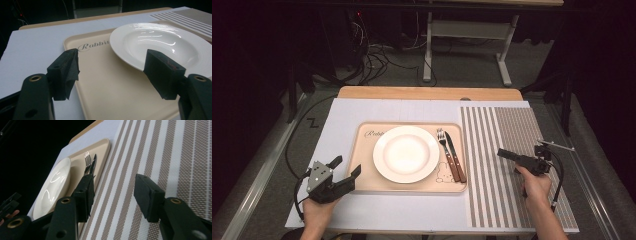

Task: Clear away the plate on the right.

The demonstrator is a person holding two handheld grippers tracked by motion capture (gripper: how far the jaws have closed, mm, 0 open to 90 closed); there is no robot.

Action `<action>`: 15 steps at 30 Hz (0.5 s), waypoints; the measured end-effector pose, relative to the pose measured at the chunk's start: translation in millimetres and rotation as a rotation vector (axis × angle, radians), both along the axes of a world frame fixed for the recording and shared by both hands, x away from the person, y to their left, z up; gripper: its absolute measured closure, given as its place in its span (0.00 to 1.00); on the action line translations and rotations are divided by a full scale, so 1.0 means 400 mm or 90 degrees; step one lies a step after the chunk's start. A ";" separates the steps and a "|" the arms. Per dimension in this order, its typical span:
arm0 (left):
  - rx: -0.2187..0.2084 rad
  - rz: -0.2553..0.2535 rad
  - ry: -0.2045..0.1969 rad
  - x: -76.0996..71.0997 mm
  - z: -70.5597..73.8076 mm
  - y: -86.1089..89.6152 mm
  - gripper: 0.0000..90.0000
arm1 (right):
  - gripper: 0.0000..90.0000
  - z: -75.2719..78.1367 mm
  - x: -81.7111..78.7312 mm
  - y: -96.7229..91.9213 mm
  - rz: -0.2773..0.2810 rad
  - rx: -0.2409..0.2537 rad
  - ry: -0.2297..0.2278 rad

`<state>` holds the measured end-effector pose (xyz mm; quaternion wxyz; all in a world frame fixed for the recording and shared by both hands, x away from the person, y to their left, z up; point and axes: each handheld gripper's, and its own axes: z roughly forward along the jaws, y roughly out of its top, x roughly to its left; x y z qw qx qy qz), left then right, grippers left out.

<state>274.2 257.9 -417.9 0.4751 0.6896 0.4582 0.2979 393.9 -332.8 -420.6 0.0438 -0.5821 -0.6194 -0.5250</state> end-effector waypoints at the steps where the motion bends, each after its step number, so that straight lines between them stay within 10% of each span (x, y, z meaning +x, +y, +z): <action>1: 0.001 0.000 0.000 0.000 0.000 0.000 0.32 | 0.58 0.001 -0.002 -0.003 -0.002 0.000 -0.001; 15: 0.001 0.001 0.002 0.000 0.000 -0.001 0.32 | 0.51 0.007 -0.035 -0.044 -0.028 -0.034 -0.045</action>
